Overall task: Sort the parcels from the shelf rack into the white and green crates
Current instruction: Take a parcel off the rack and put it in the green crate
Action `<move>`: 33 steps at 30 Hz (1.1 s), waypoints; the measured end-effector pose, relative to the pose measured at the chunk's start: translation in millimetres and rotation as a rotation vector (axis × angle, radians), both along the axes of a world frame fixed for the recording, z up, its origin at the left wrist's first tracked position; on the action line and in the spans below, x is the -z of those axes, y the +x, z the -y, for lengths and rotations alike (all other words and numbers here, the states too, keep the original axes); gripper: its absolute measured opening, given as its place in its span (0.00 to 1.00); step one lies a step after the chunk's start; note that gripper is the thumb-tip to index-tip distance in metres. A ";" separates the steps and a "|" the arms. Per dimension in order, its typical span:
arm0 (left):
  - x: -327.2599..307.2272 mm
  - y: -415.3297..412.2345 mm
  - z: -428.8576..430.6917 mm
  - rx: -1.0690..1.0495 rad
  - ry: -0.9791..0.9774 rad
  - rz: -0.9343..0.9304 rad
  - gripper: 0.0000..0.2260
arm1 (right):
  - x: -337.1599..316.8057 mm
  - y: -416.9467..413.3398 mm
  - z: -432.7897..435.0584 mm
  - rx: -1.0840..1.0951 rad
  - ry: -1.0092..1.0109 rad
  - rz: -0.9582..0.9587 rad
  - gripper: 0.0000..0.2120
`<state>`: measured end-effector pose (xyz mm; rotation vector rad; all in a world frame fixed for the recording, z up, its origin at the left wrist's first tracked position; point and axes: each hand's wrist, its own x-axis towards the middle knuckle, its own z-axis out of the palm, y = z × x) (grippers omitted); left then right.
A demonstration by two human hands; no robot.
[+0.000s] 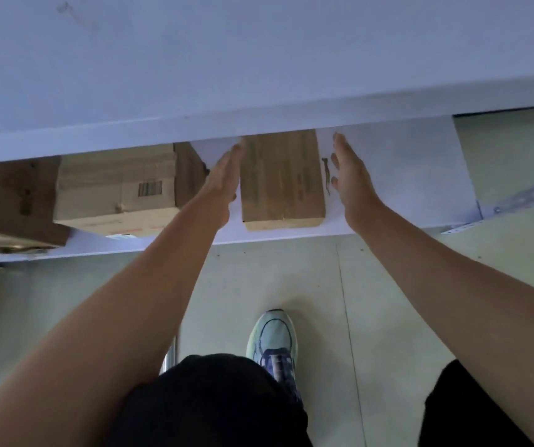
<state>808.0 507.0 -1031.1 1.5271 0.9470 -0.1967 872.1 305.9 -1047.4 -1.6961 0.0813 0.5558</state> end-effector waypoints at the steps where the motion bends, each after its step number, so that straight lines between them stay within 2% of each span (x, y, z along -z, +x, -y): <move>1: 6.4 4.2 -1.0 0.024 -0.010 0.002 0.30 | 7.3 5.0 -3.7 -0.005 -0.014 -0.018 0.30; 5: 24.1 14.9 -3.8 0.103 -0.028 0.010 0.32 | 27.3 19.3 -14.4 -0.012 -0.089 -0.116 0.29; 8: 28.5 17.0 -5.8 0.088 -0.031 0.010 0.33 | 38.6 22.7 -19.5 -0.044 -0.074 -0.168 0.36; 10: 28.2 15.5 -5.2 0.074 -0.041 0.034 0.32 | 40.7 20.4 -19.4 -0.031 -0.078 -0.171 0.37; 15: 19.9 0.0 -2.9 0.036 -0.062 0.227 0.26 | 30.4 6.3 -9.9 0.084 0.111 -0.107 0.25; 19: 13.6 -11.7 -4.9 0.010 -0.076 0.388 0.30 | 17.4 1.4 -7.6 0.172 0.259 -0.024 0.28; 22: 10.0 -17.9 -3.3 -0.041 -0.102 0.473 0.30 | 13.7 0.0 -9.6 0.200 0.341 0.056 0.23; 25: 11.6 -23.6 0.0 -0.087 -0.155 0.532 0.29 | 16.4 -4.6 -9.9 0.221 0.406 0.106 0.26; 30: 18.4 -36.3 -0.1 -0.154 -0.196 0.470 0.29 | 25.6 -14.2 -9.7 0.221 0.325 0.093 0.28; 33: 20.5 -36.6 -5.3 -0.144 -0.219 0.419 0.29 | 24.3 -12.3 -11.2 0.226 0.240 0.081 0.22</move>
